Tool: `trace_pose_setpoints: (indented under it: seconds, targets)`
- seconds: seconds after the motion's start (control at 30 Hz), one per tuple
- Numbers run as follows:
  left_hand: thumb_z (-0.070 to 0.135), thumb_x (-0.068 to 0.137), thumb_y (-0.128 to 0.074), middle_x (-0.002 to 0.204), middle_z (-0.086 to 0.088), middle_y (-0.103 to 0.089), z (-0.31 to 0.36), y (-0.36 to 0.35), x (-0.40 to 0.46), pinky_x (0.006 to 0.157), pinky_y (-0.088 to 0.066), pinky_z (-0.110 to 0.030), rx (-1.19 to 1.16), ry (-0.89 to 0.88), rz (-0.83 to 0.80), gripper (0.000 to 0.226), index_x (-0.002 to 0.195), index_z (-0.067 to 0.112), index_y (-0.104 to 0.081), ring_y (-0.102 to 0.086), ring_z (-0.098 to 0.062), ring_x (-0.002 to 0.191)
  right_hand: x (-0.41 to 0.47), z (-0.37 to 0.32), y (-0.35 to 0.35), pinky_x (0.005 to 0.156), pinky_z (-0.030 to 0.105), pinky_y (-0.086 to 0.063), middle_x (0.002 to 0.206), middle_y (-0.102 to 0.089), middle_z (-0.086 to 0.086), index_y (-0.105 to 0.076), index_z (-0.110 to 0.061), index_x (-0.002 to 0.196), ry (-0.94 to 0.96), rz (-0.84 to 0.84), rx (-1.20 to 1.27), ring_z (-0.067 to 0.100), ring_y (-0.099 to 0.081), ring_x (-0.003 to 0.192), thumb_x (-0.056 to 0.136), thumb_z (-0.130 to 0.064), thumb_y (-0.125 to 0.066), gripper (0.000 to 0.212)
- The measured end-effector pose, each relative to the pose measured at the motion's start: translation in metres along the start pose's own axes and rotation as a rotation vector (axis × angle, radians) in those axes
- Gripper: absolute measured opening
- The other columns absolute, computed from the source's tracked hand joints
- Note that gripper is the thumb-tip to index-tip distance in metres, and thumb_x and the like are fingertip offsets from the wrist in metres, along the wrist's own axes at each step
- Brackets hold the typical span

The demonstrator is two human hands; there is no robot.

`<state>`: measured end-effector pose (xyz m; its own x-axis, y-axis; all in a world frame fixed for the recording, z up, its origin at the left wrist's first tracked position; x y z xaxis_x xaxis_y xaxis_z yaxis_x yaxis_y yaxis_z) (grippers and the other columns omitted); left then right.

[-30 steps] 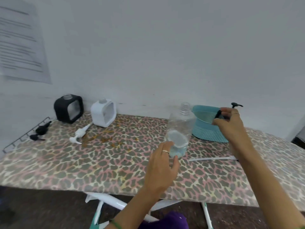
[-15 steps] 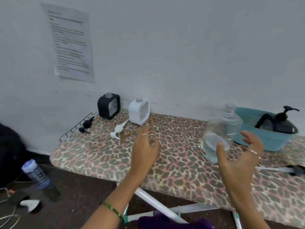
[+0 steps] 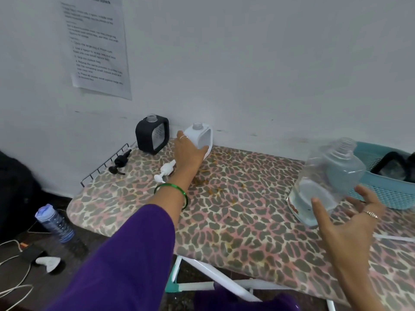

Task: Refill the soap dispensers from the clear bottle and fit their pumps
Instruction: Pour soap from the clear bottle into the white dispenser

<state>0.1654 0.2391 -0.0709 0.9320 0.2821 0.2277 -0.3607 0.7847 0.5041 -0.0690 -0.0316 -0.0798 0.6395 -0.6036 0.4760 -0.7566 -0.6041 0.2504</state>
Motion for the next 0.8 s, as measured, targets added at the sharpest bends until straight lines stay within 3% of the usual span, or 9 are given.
trace_pose_setpoints:
  seconds: [0.17, 0.3, 0.4, 0.53, 0.57, 0.63, 0.8]
  targets:
    - [0.02, 0.082, -0.074, 0.125, -0.017, -0.056, -0.001, -0.009, 0.009, 0.085, -0.043, -0.031, -0.013, 0.039, 0.049, 0.056, 0.127, 0.0, -0.045, -0.055, -0.032, 0.115, 0.007, 0.004, -0.007, 0.096, 0.027, -0.042, 0.134, -0.04, 0.001, -0.025, -0.033, 0.128, -0.026, -0.028, 0.058, 0.017, -0.049, 0.115, 0.073, -0.026, -0.078, 0.076]
    - [0.022, 0.084, -0.073, 0.124, -0.015, -0.058, 0.002, -0.002, 0.001, 0.078, -0.037, -0.024, -0.047, 0.012, 0.069, 0.053, 0.126, 0.001, -0.048, -0.055, -0.029, 0.115, 0.014, 0.011, -0.015, 0.105, 0.039, -0.042, 0.135, -0.039, 0.003, -0.023, -0.024, 0.138, -0.074, -0.058, 0.049, 0.018, -0.047, 0.119, 0.069, -0.037, -0.079, 0.09]
    - [0.023, 0.084, -0.073, 0.123, -0.013, -0.058, 0.016, 0.011, -0.012, 0.083, -0.044, -0.029, -0.113, -0.047, 0.104, 0.054, 0.127, 0.003, -0.048, -0.056, -0.027, 0.113, 0.023, 0.009, -0.021, 0.105, 0.037, -0.042, 0.136, -0.04, 0.003, -0.022, -0.022, 0.14, -0.107, -0.065, 0.063, 0.018, -0.047, 0.119, 0.064, -0.044, -0.08, 0.098]
    - [0.03, 0.082, -0.075, 0.118, -0.002, -0.056, 0.028, 0.034, -0.04, 0.083, -0.045, -0.029, -0.175, -0.1, 0.088, 0.059, 0.131, 0.009, -0.047, -0.054, -0.018, 0.103, 0.034, 0.006, -0.025, 0.09, 0.001, -0.033, 0.126, -0.044, -0.008, -0.026, -0.021, 0.139, -0.111, -0.024, 0.126, 0.003, -0.049, 0.11, 0.066, -0.04, -0.082, 0.095]
    - [0.031, 0.082, -0.075, 0.115, 0.0, -0.055, 0.029, 0.04, -0.049, 0.08, -0.044, -0.028, -0.181, -0.109, 0.077, 0.059, 0.13, 0.011, -0.048, -0.053, -0.016, 0.1, 0.036, 0.007, -0.026, 0.087, -0.002, -0.03, 0.125, -0.044, -0.009, -0.027, -0.021, 0.14, -0.11, -0.013, 0.13, 0.002, -0.048, 0.11, 0.067, -0.038, -0.083, 0.094]
    - [0.034, 0.082, -0.075, 0.11, 0.003, -0.056, 0.028, 0.05, -0.068, 0.075, -0.044, -0.026, -0.185, -0.125, 0.064, 0.056, 0.128, 0.014, -0.05, -0.055, -0.016, 0.095, 0.038, 0.009, -0.026, 0.093, 0.005, -0.031, 0.126, -0.044, -0.009, -0.028, -0.02, 0.14, -0.107, 0.001, 0.124, 0.005, -0.046, 0.114, 0.067, -0.038, -0.084, 0.094]
    - [0.034, 0.081, -0.076, 0.097, 0.013, -0.057, 0.026, 0.062, -0.114, 0.064, -0.046, -0.019, -0.25, -0.138, -0.024, 0.049, 0.122, 0.022, -0.053, -0.056, -0.001, 0.083, 0.043, 0.014, -0.027, 0.108, 0.036, -0.039, 0.132, -0.048, 0.0, -0.032, -0.017, 0.137, -0.107, 0.016, 0.105, 0.017, -0.049, 0.121, 0.067, -0.039, -0.084, 0.09]
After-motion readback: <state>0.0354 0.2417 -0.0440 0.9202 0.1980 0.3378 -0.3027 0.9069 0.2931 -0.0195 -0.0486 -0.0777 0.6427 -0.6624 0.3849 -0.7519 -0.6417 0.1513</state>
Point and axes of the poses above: each hand's wrist, its own x-axis towards the middle knuckle, its own y-axis out of the back of the hand, z = x × y, the point moved 3 cm from there along x, towards the middle knuckle
